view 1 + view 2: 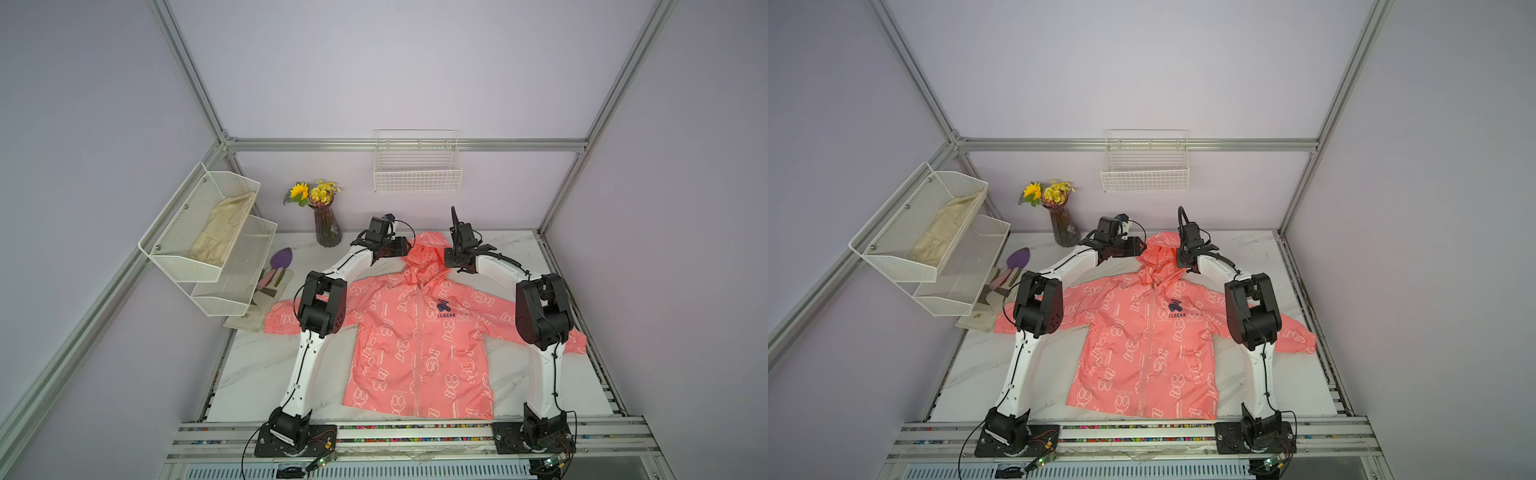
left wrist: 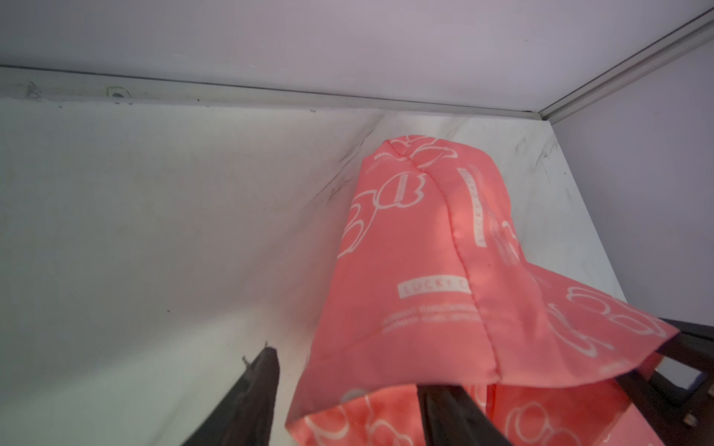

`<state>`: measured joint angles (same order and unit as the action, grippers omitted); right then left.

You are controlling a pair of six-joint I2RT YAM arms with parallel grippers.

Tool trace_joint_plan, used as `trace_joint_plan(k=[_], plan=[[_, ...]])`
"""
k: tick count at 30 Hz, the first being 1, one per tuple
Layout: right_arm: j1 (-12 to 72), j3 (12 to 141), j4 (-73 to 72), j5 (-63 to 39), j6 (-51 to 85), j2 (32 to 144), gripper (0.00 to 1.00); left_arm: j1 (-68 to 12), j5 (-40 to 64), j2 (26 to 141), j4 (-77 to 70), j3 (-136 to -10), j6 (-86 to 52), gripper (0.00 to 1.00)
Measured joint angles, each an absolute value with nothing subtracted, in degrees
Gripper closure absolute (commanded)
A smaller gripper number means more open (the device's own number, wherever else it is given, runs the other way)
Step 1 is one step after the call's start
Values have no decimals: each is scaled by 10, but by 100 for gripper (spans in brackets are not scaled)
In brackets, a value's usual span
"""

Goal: Unzip the jacket
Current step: Flatten out the jacket at the center of the board.

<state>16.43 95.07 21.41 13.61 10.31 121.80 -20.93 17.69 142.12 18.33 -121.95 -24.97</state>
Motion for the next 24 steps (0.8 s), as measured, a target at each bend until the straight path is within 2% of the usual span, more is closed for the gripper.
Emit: trace_joint_plan(k=[8,10,13,19,24], plan=[[163,954,215,131,103,1218,100,-213,180,1444,206,-1220,-249,42],[162,954,215,130,103,1218,100,-214,179,1447,209,-1220,-251,48],[161,954,215,130,103,1218,100,-215,176,1450,211,-1220,-260,63],[157,953,214,130,103,1218,100,-215,166,1477,215,-1242,-273,98],[149,942,205,130,102,1214,100,-215,138,1479,218,-1249,-272,100]])
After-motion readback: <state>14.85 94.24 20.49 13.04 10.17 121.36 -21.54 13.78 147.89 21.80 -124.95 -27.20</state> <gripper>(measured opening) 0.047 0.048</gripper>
